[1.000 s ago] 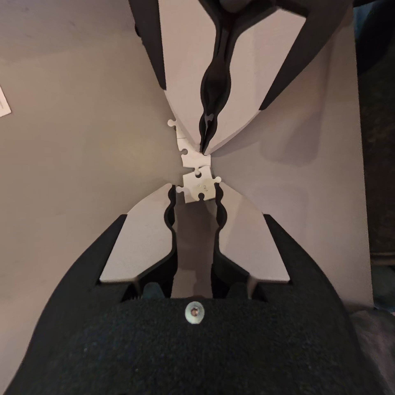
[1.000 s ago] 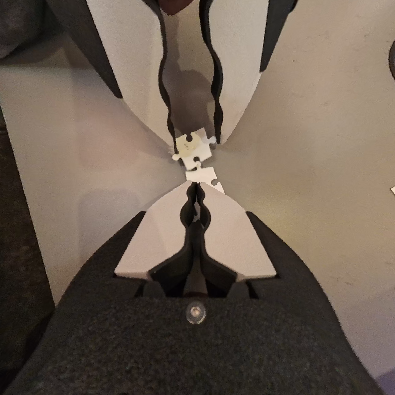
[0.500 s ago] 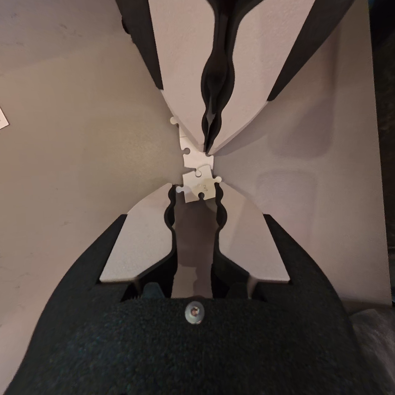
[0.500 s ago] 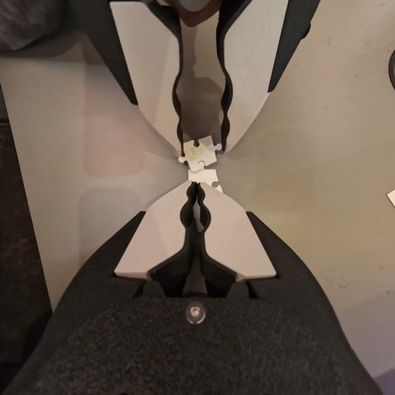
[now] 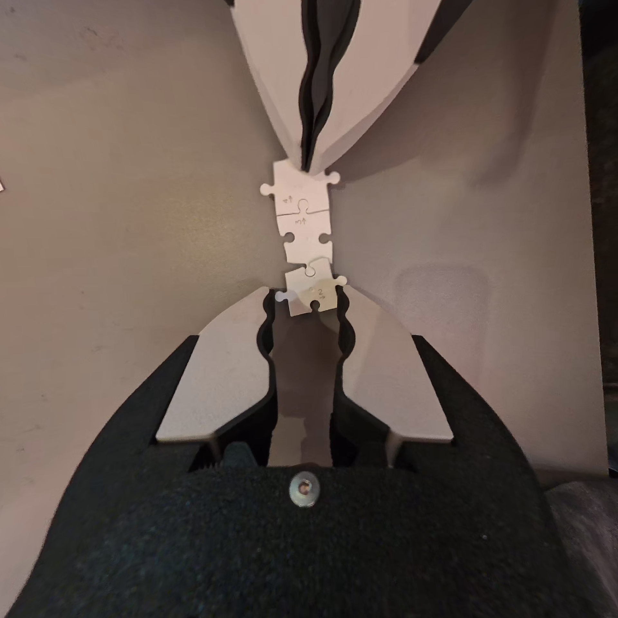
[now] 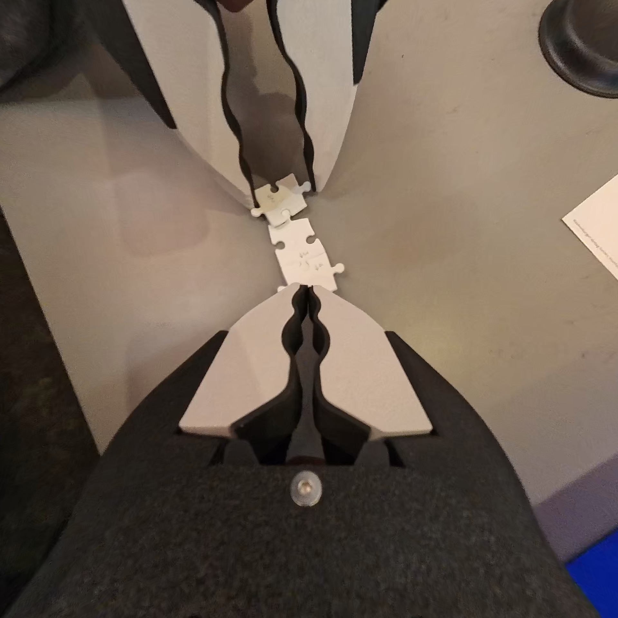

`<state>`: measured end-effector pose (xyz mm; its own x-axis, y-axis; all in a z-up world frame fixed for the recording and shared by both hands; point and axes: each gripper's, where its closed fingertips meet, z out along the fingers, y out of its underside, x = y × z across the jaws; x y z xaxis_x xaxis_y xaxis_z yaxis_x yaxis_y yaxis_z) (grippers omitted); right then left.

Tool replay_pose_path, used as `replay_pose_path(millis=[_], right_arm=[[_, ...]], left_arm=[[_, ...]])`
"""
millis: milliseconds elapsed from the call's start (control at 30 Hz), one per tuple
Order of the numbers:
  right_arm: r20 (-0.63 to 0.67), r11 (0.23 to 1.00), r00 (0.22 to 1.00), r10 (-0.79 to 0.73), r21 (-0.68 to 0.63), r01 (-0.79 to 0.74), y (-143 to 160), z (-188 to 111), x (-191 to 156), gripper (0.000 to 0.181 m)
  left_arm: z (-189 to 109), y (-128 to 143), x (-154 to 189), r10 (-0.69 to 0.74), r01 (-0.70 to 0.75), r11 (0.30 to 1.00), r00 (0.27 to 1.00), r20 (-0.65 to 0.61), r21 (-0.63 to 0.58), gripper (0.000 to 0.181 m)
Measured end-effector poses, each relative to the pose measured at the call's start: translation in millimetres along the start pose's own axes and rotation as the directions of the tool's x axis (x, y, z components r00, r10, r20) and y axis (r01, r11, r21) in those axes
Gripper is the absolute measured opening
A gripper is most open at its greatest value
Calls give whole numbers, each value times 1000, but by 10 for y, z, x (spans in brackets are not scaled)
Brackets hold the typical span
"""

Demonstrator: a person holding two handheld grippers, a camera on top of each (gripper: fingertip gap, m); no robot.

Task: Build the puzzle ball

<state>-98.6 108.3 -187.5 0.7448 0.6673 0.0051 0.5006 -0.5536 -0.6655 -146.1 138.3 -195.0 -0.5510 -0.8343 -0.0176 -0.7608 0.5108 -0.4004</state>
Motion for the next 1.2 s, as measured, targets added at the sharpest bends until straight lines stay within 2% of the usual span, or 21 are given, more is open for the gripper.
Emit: replay_pose_path(millis=[267, 433, 533, 667, 867, 1067, 1200], right_arm=[[-17, 1000, 999, -29, 9, 30, -93, 47, 86, 0], [37, 992, 997, -69, 107, 65, -295, 7, -138, 0], [65, 992, 998, -25, 127, 16, -390, 101, -266, 0], [-5, 993, 999, -31, 116, 32, -436, 239, -276, 0], [-49, 988, 998, -36, 145, 43, -432, 247, -227, 0], [-87, 997, 995, -52, 51, 57, -286, 314, -164, 1], [-71, 998, 997, -40, 49, 43, -281, 314, -172, 1]], left_arm=[[4, 21, 36, 3, -3, 999, 1000, 3, -38, 35], [17, -5, 44, -2, 2, 999, 1000, -8, -40, 35], [20, -12, 46, -2, 2, 999, 1000, -10, -39, 35], [7, 22, 19, -14, 14, 999, 1000, 1, -48, 35], [10, 10, 53, -23, 23, 1000, 1000, -11, -21, 35], [13, -5, 53, -35, 35, 999, 999, -13, 4, 35], [5, -21, 42, -39, 38, 999, 999, 14, 27, 34]])
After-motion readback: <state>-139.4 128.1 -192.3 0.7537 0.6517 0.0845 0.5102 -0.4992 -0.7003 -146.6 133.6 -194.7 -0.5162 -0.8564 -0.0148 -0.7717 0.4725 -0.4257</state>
